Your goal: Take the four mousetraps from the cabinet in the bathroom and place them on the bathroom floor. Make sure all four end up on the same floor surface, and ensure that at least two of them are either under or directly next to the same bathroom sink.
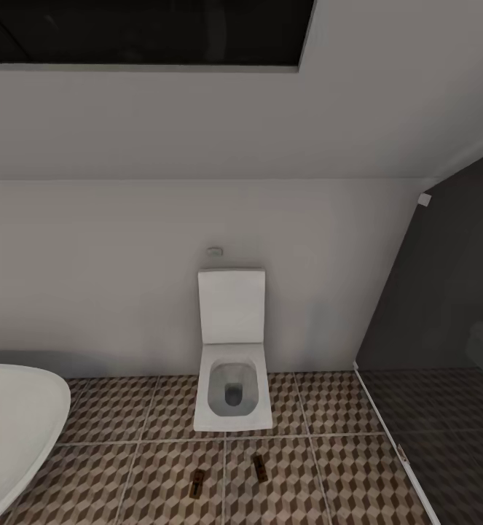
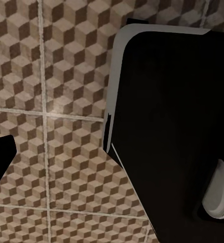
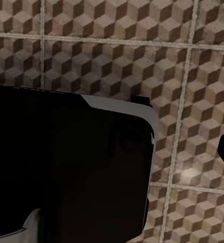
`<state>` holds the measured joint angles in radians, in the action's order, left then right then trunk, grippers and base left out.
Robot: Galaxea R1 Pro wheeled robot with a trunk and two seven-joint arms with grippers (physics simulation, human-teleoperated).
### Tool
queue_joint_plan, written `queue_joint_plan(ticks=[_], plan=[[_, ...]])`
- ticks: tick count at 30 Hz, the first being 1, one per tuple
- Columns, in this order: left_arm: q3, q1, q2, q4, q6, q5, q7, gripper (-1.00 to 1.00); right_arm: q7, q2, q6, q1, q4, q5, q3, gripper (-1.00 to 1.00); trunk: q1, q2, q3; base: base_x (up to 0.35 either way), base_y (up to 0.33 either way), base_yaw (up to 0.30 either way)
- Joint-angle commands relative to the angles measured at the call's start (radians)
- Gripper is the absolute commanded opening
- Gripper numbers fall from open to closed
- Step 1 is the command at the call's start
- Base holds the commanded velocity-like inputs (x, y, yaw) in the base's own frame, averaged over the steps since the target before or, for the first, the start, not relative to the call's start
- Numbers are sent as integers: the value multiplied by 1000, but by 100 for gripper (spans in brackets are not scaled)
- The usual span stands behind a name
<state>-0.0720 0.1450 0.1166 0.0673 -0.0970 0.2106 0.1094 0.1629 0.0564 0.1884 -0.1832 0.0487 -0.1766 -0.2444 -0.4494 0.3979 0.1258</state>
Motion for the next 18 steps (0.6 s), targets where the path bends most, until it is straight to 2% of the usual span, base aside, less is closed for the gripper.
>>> queue_joint_plan(ticks=[1,18], plan=[[-8,2,0,5,-7,10,6,100,4,0,3,-1,-1,-11,-7,100,-1,2,2,0,0,0],[-8,2,0,5,-7,10,6,100,4,0,3,-1,-1,-11,-7,100,-1,2,2,0,0,0]])
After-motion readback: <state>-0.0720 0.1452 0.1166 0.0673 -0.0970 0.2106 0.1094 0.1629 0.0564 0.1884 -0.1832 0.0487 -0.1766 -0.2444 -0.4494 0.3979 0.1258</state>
